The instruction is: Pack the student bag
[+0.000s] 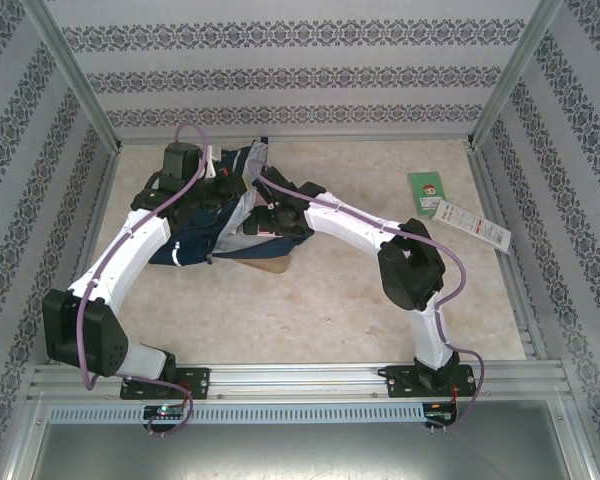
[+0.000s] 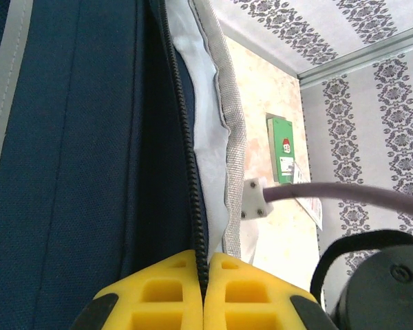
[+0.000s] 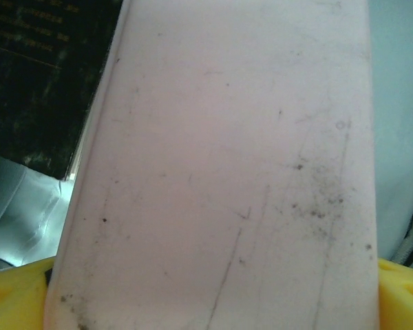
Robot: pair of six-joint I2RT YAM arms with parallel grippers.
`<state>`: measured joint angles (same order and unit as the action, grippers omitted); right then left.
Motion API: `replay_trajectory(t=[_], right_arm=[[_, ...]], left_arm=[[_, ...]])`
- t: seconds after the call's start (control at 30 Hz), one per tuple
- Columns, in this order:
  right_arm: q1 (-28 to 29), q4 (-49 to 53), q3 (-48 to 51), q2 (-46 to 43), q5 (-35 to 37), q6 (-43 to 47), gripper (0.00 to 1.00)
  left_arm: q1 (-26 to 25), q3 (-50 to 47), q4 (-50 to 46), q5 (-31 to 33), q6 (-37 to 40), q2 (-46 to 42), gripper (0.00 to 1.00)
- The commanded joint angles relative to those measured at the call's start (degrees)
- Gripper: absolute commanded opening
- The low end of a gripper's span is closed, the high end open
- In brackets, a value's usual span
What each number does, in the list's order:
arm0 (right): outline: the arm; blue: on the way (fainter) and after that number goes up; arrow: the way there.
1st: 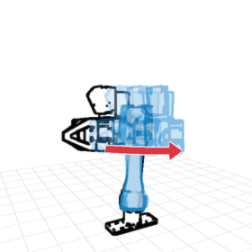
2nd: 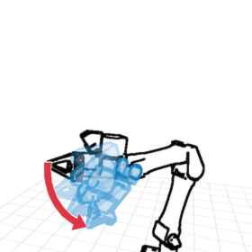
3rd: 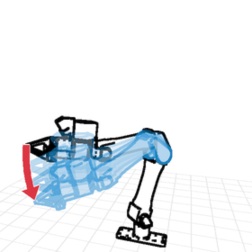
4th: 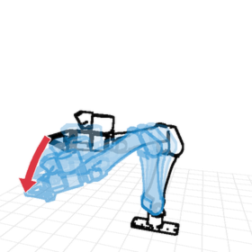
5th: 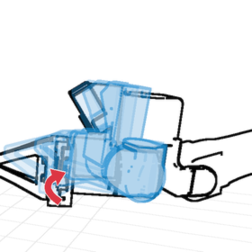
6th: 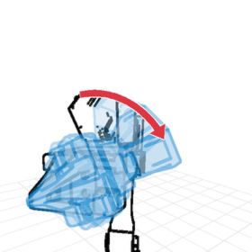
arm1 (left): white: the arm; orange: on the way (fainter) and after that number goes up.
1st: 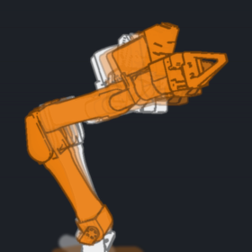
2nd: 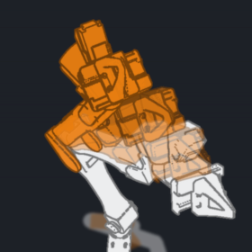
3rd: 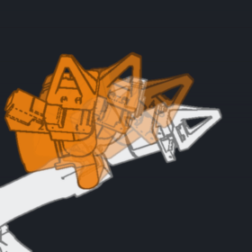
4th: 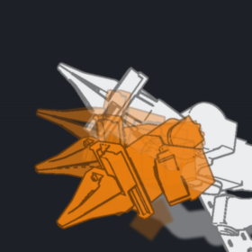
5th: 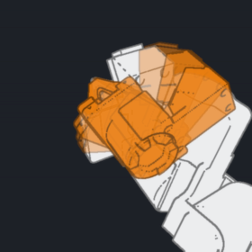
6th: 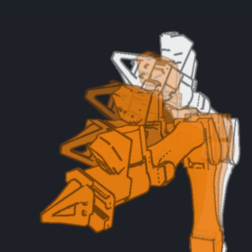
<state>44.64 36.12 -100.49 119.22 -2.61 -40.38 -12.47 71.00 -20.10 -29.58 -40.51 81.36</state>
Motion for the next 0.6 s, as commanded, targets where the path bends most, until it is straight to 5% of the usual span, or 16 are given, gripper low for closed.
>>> replay_trajectory(t=[0.0, 0.07, 0.17, 0.57], right_arm=[[0.08, -3.08, -0.25, 0.65, -2.28, 0.21, 0.85], [0.33, -2.28, -0.69, 1.0, -2.1, 0.64, 0.82], [0.36, -0.46, -1.75, 1.79, -1.85, 1.08, 0.98], [1.13, -0.13, 0.07, -3.95, -1.71, 1.7, 0.98]], left_arm=[[-0.01, 1.22, 4.19, -0.19, 0.49, -1.91, 0.0], [0.0, 1.07, 4.08, -0.07, 0.61, -2.16, 0.0], [0.01, 0.89, 4.18, -0.1, 0.39, -2.13, 0.0], [0.04, 1.24, 4.11, -0.3, 0.51, -1.71, 0.0]])
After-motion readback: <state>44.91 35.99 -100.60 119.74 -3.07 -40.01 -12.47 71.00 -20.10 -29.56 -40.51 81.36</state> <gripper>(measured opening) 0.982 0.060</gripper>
